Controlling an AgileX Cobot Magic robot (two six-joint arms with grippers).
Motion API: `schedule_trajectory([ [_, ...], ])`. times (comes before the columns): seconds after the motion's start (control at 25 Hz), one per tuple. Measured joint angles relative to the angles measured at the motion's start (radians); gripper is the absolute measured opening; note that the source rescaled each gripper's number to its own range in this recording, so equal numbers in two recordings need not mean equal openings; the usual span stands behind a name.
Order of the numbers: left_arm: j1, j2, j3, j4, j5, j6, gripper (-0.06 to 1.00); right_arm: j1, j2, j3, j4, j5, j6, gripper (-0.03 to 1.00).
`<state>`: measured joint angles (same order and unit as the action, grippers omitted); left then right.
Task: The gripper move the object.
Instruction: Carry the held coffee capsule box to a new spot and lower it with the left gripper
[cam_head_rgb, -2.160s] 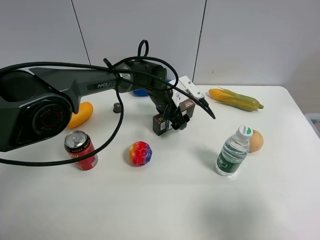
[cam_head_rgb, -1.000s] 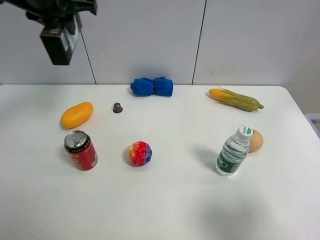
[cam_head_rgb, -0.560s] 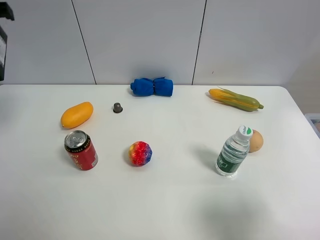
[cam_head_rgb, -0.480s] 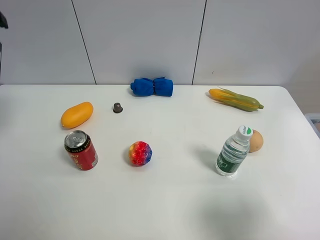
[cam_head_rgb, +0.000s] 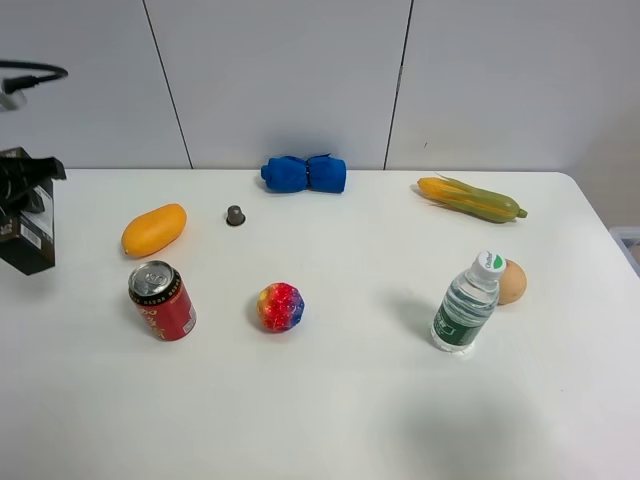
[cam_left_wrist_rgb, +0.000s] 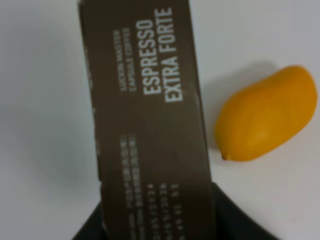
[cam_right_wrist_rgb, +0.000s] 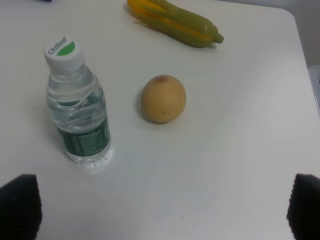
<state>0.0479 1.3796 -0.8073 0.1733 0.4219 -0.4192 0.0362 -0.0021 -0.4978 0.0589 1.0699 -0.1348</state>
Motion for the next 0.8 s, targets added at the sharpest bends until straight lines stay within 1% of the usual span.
schedule_trajectory([
  [0.08, 0.0, 0.007, 0.085, 0.0, -0.076, 0.0, 0.03, 0.0, 0.0, 0.0, 0.0, 0.0, 0.0, 1.0],
  [0.2, 0.0, 0.037, 0.176, 0.01, -0.16, 0.0, 0.03, 0.0, 0.0, 0.0, 0.0, 0.0, 0.0, 1.0],
  [0.32, 0.0, 0.09, 0.227, 0.024, -0.217, 0.0, 0.03, 0.0, 0.0, 0.0, 0.0, 0.0, 0.0, 1.0],
  [0.56, 0.0, 0.214, 0.242, 0.03, -0.298, 0.0, 0.03, 0.0, 0.0, 0.0, 0.0, 0.0, 0.0, 1.0],
  [0.8, 0.0, 0.298, 0.241, 0.032, -0.402, 0.012, 0.03, 0.0, 0.0, 0.0, 0.0, 0.0, 0.0, 1.0],
])
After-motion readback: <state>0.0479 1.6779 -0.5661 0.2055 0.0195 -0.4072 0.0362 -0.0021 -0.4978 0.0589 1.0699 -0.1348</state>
